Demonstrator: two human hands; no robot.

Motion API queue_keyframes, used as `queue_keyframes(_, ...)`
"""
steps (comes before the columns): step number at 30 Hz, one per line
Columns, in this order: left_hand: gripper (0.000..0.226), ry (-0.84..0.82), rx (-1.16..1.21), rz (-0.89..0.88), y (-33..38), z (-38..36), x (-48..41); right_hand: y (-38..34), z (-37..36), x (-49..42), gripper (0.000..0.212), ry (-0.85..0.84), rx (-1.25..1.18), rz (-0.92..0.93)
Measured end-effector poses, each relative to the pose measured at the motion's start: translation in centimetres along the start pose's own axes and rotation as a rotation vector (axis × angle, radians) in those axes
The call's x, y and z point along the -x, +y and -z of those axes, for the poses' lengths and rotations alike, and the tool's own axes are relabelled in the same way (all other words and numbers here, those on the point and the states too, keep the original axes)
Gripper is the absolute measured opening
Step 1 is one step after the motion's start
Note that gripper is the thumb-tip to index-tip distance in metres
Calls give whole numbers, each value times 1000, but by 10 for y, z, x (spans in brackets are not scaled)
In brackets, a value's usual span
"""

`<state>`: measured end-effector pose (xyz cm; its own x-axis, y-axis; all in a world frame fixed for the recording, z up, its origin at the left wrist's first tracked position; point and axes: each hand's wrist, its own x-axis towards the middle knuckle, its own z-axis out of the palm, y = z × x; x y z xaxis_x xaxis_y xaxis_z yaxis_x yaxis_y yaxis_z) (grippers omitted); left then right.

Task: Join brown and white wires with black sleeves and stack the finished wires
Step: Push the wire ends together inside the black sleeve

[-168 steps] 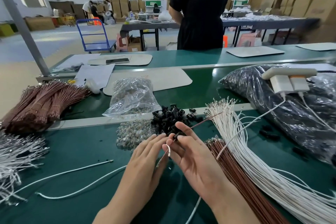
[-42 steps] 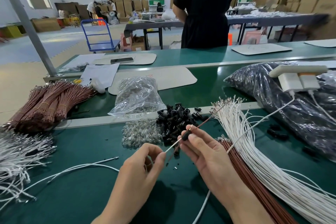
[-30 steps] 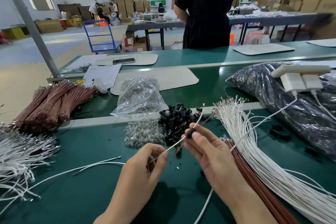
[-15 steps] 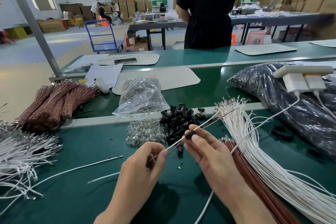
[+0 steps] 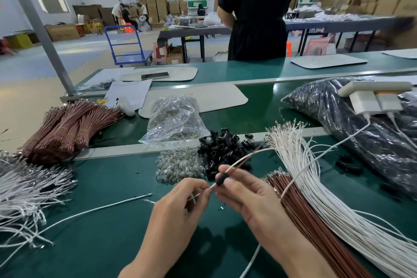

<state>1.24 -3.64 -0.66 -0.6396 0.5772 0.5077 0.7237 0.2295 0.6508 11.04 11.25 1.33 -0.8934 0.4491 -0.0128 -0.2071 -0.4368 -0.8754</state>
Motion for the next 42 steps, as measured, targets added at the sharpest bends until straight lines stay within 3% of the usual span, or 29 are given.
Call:
queue_keyframes(3,18,5,-32,7,-1,2,-1,-1,-2,0,32,3,66,43)
queue_keyframes(8,16,-32,-96,19,-10,12,-2,-16,15,-1,34,100,-104,123)
queue_keyframes(14,11,-8,-107,-12,0,2,0,2,2,-2,32,9,106,66)
queue_keyframes(17,11,-28,-90,-15,-4,3,-2,-1,6,-3,33,50,51,93)
queue_keyframes(27,11,-219,316,164,-4,-4,-2,-9,12,-5,32,99,-140,113)
queue_keyframes(42,20,-14,697,407,7,-11,-7,3,6,-8,25,44,-214,25)
